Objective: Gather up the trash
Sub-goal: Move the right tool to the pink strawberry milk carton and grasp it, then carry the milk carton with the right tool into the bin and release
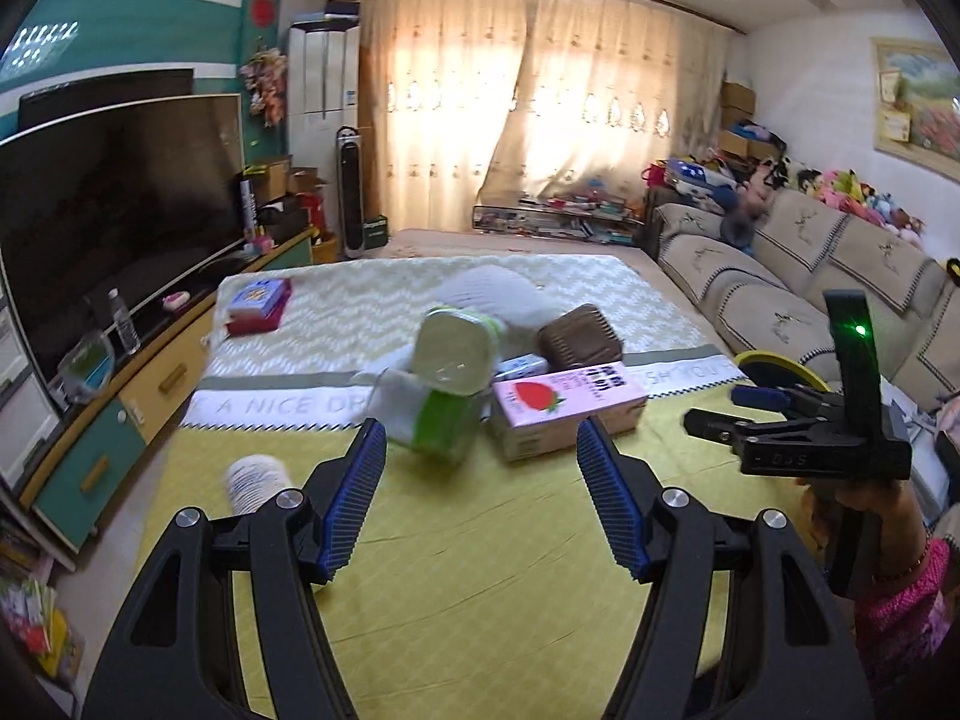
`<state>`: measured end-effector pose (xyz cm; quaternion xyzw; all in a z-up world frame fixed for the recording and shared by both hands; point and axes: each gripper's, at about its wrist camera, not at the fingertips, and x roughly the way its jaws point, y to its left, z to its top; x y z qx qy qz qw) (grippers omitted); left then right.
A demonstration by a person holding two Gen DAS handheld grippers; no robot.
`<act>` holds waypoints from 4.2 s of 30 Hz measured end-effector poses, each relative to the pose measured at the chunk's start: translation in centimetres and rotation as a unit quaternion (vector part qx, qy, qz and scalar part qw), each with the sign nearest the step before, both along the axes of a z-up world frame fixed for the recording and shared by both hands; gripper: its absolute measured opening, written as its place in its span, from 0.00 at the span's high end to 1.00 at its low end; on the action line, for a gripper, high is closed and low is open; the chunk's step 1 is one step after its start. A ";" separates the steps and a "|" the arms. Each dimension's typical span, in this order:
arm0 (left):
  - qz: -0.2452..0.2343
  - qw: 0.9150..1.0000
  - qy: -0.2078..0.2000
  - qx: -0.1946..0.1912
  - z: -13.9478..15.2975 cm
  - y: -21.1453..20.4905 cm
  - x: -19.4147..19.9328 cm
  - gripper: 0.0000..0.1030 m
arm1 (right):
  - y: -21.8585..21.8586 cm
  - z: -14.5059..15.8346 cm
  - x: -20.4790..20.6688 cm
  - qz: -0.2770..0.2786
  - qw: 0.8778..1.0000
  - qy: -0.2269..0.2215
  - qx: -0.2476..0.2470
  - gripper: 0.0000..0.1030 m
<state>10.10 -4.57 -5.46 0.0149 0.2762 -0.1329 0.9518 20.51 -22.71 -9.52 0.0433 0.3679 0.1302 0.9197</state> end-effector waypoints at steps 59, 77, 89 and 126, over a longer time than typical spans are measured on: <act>-0.009 1.000 0.000 -0.003 0.7 -1.4 -0.1 0.33 | 5.9 -0.6 8.4 0.301 0.950 0.048 -0.064 0.13; -0.006 1.000 0.002 -0.005 0.4 -1.1 0.1 0.33 | 7.6 -1.8 1.6 0.260 0.963 0.038 -0.066 0.36; -0.010 1.000 0.005 -0.002 0.1 -1.4 0.2 0.33 | 5.5 -1.1 0.8 0.218 0.975 0.020 -0.028 0.53; -0.020 1.000 0.020 0.014 -0.9 -3.3 1.4 0.33 | -24.4 -6.6 -1.7 -0.321 0.942 0.068 -0.071 0.40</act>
